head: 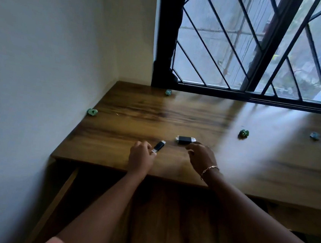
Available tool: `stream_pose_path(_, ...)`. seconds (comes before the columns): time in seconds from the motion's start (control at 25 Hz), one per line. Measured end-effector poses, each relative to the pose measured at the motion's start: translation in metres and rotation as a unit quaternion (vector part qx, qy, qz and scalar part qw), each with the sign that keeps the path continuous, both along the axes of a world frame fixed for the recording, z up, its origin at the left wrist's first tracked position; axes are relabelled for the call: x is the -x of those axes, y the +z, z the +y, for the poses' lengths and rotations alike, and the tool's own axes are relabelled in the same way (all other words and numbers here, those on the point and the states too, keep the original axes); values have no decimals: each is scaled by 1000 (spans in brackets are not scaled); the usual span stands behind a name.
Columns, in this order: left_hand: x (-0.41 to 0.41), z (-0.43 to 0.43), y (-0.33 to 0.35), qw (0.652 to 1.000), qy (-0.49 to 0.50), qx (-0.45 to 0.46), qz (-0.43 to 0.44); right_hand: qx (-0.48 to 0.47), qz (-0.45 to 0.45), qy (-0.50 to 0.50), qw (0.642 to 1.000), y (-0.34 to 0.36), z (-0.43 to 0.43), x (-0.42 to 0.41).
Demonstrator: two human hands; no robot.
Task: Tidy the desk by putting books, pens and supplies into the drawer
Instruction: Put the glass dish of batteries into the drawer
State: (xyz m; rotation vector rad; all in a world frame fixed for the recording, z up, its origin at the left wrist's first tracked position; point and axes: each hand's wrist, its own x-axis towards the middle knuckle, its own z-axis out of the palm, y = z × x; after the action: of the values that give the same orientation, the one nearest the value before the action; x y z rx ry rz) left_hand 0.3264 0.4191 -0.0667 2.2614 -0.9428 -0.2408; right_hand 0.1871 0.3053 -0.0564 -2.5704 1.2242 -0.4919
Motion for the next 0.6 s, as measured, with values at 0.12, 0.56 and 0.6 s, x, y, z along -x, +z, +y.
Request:
stream_pose_path(0.12, -13, -19, -4, 999, -12, -31, -33, 17, 37, 40, 998, -4, -32, -19)
stream_pose_path(0.56, -20, -72, -4, 979, -64, -162, -104, 32, 175, 128, 976, -16, -95, -50)
stream_pose_path(0.6, -19, -71, -2, 978, -68, -167, -100, 16, 169, 125, 978, -13, -93, -49)
